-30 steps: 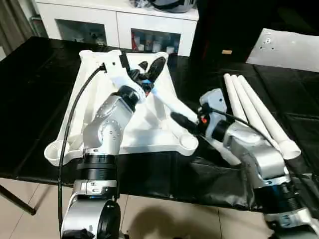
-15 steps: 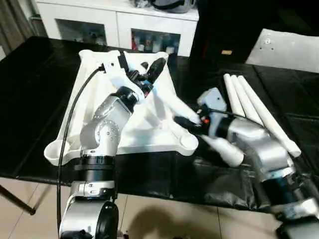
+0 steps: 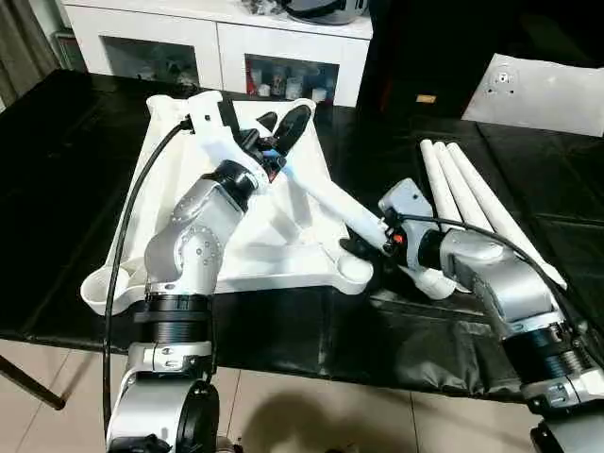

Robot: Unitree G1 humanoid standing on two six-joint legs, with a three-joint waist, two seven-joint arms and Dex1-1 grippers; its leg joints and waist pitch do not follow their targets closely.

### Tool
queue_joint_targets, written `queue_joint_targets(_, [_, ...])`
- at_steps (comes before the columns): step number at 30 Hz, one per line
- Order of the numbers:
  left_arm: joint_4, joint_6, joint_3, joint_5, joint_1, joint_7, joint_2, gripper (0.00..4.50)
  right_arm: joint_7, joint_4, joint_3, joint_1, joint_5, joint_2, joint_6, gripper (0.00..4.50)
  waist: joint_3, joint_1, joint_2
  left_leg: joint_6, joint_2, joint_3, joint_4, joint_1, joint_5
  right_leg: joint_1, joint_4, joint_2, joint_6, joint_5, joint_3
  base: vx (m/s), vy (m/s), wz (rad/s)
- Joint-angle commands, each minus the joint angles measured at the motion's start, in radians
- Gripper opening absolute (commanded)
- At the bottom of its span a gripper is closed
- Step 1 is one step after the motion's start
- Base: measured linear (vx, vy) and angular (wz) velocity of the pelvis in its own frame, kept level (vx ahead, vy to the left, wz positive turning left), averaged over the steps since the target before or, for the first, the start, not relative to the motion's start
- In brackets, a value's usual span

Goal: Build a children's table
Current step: Pick table leg

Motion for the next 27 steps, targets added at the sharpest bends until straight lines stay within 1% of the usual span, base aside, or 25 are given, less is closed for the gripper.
queue_joint_targets(1, [-0.019,0.012,-0.027,0.006,-0.014,-0.020,0.000,2.96,0.015,0.021,0.014,0.000,-0.005,0.004,0.007,3.04,-0.067,0.003,-0.002,0.041,0.049,-0.014,-0.066,0.006,-0.117,0.059,-0.079,-0.077,-0.202,-0.128,0.047,0.000,0.000,0.00])
queue_joint_targets(2, [-0.019,0.012,-0.027,0.006,-0.014,-0.020,0.000,2.96,0.015,0.021,0.014,0.000,-0.005,0.004,0.007,3.04,-0.067,0.003,-0.001,0.040,0.049,-0.014,-0.066,0.006,-0.119,0.059,-0.079,-0.077,-0.203,-0.130,0.047,0.000,0.000,0.00])
queue_joint_targets(4, [-0.015,0.013,-0.029,0.007,-0.018,-0.023,0.003,2.96,0.019,0.036,0.010,0.001,-0.011,0.005,-0.005,2.71,-0.067,0.003,-0.002,0.038,0.049,-0.014,-0.066,0.007,-0.128,0.058,-0.080,-0.077,-0.202,-0.140,0.047,0.000,0.000,0.00])
queue_joint_targets(5, [-0.014,0.013,-0.029,0.008,-0.018,-0.023,0.004,2.96,0.019,0.037,0.010,0.001,-0.011,0.005,-0.006,2.71,-0.067,0.003,-0.001,0.037,0.050,-0.014,-0.067,0.007,-0.129,0.058,-0.080,-0.078,-0.202,-0.144,0.047,0.000,0.000,0.00])
queue_joint_targets(8, [-0.014,0.013,-0.033,0.011,-0.019,-0.022,0.006,2.96,0.028,0.043,0.013,0.002,-0.011,0.005,-0.018,2.48,-0.068,0.003,-0.001,0.039,0.050,-0.014,-0.066,0.007,-0.123,0.059,-0.078,-0.078,-0.205,-0.128,0.047,0.000,0.000,0.00])
queue_joint_targets(10, [-0.012,0.013,-0.035,0.013,-0.020,-0.022,0.009,2.96,0.046,0.050,0.023,0.003,-0.015,0.003,-0.040,2.32,-0.068,0.003,-0.002,0.041,0.050,-0.014,-0.066,0.006,-0.122,0.059,-0.078,-0.078,-0.207,-0.121,0.047,0.000,0.000,0.00])
queue_joint_targets(13, [-0.014,0.014,-0.038,0.015,-0.019,-0.025,0.013,2.96,0.058,0.054,0.026,0.004,-0.016,0.003,-0.063,2.22,-0.067,0.004,0.001,0.041,0.051,-0.015,-0.067,0.007,-0.131,0.058,-0.079,-0.079,-0.206,-0.133,0.047,0.000,0.000,0.00])
queue_joint_targets(16, [-0.018,0.019,-0.039,0.024,-0.020,-0.013,0.019,2.96,0.065,0.056,0.019,0.005,-0.012,0.003,-0.090,2.08,-0.067,0.003,-0.001,0.038,0.051,-0.015,-0.067,0.007,-0.137,0.058,-0.080,-0.079,-0.205,-0.142,0.047,0.000,0.000,0.00])
queue_joint_targets(17, [-0.020,0.018,-0.034,0.021,-0.022,-0.012,0.019,3.31,0.067,0.055,0.013,0.005,-0.008,0.004,-0.100,2.04,-0.067,0.003,0.001,0.038,0.050,-0.015,-0.068,0.007,-0.136,0.058,-0.080,-0.078,-0.204,-0.141,0.047,0.000,0.000,0.00])
queue_joint_targets(18, [-0.022,0.020,-0.031,0.016,-0.023,-0.014,0.019,3.31,0.068,0.055,0.010,0.005,-0.006,0.004,-0.104,2.04,-0.067,0.003,0.001,0.038,0.051,-0.015,-0.067,0.007,-0.135,0.058,-0.080,-0.079,-0.204,-0.140,0.047,0.000,0.000,0.00])
queue_joint_targets(20, [-0.030,0.034,-0.019,-0.012,-0.026,-0.029,0.019,3.66,0.071,0.052,-0.003,0.005,0.003,0.005,-0.116,1.93,-0.068,0.004,0.001,0.039,0.050,-0.015,-0.067,0.007,-0.131,0.058,-0.078,-0.078,-0.210,-0.129,0.047,0.000,0.000,0.00])
queue_joint_targets(21, [-0.053,0.043,-0.032,-0.027,-0.021,-0.078,0.032,3.66,0.065,0.047,-0.030,0.001,0.014,0.011,-0.122,1.93,-0.067,0.004,0.002,0.039,0.050,-0.015,-0.067,0.007,-0.129,0.059,-0.077,-0.078,-0.215,-0.123,0.047,0.000,0.000,0.00])
queue_joint_targets(23, [-0.066,0.049,-0.041,-0.031,-0.017,-0.098,0.038,3.66,0.060,0.043,-0.041,-0.001,0.020,0.014,-0.124,1.89,-0.068,0.004,0.002,0.040,0.052,-0.015,-0.069,0.007,-0.129,0.058,-0.076,-0.079,-0.219,-0.120,0.047,0.000,0.000,0.00])
queue_joint_targets(24, [-0.082,0.047,-0.054,-0.034,-0.012,-0.123,0.047,3.66,0.054,0.039,-0.060,-0.003,0.025,0.021,-0.137,1.86,-0.067,0.004,0.004,0.041,0.053,-0.016,-0.069,0.008,-0.134,0.057,-0.076,-0.080,-0.223,-0.118,0.047,0.000,0.000,0.00])
queue_joint_targets(25, [-0.082,0.047,-0.054,-0.034,-0.012,-0.123,0.047,3.66,0.054,0.039,-0.060,-0.003,0.025,0.021,-0.137,1.84,-0.067,0.003,0.004,0.042,0.052,-0.014,-0.069,0.008,-0.135,0.056,-0.076,-0.079,-0.224,-0.117,0.047,0.000,0.000,0.00])
queue_joint_targets(26, [-0.087,0.043,-0.061,-0.029,-0.009,-0.129,0.054,3.66,0.045,0.033,-0.083,-0.004,0.042,0.032,-0.139,1.84,-0.066,0.003,0.004,0.042,0.052,-0.014,-0.069,0.008,-0.135,0.057,-0.077,-0.078,-0.225,-0.118,0.047,0.000,0.000,0.00])
queue_joint_targets(27, [-0.096,0.019,-0.081,-0.006,0.003,-0.152,0.068,3.66,0.017,0.019,-0.118,-0.006,0.067,0.050,-0.141,1.82,-0.067,0.004,0.009,0.039,0.052,-0.015,-0.070,0.008,-0.134,0.057,-0.076,-0.078,-0.224,-0.116,0.047,0.000,0.000,0.00])
